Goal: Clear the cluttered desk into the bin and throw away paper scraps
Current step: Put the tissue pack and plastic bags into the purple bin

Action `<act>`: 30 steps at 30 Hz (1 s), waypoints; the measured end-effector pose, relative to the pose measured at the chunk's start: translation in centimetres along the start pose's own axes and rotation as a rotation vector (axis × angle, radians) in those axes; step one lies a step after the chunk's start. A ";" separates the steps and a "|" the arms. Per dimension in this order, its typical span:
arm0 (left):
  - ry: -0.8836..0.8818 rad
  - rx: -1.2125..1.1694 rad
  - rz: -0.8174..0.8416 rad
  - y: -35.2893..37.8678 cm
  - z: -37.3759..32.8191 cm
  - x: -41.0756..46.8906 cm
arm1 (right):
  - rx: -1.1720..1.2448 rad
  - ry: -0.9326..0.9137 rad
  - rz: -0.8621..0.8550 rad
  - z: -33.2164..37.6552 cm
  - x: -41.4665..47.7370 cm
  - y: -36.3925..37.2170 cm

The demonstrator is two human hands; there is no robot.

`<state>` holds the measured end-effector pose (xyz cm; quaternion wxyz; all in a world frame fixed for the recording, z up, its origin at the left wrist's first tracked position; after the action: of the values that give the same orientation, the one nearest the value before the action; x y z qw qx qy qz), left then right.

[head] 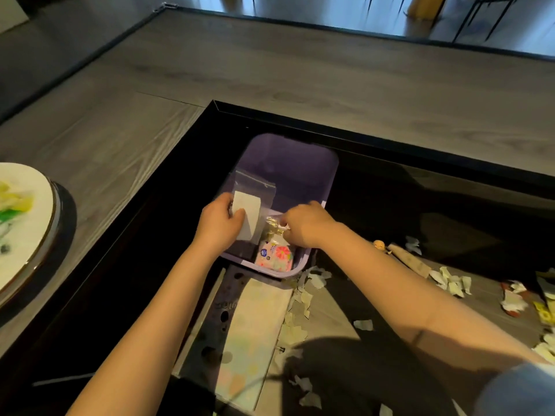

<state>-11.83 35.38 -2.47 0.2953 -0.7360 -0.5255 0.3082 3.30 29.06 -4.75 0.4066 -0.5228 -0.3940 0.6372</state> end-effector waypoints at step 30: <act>0.146 0.807 0.030 3.8 -0.8 0.0 | 0.361 0.106 -0.647 -1.0 -6.7 2.7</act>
<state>-8.96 34.24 -4.83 0.5924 -0.5886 -0.3292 0.4408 4.78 21.99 -5.05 0.6926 -0.3231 -0.3986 0.5070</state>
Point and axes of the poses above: each hand's wrist, its own x-axis towards the middle knuckle, its own y-axis out of the palm, z = x × y, the point moved 2 cm from there along x, towards the middle knuckle, and after that the axes turned 10 degrees about -y, right-handed, at the moved point
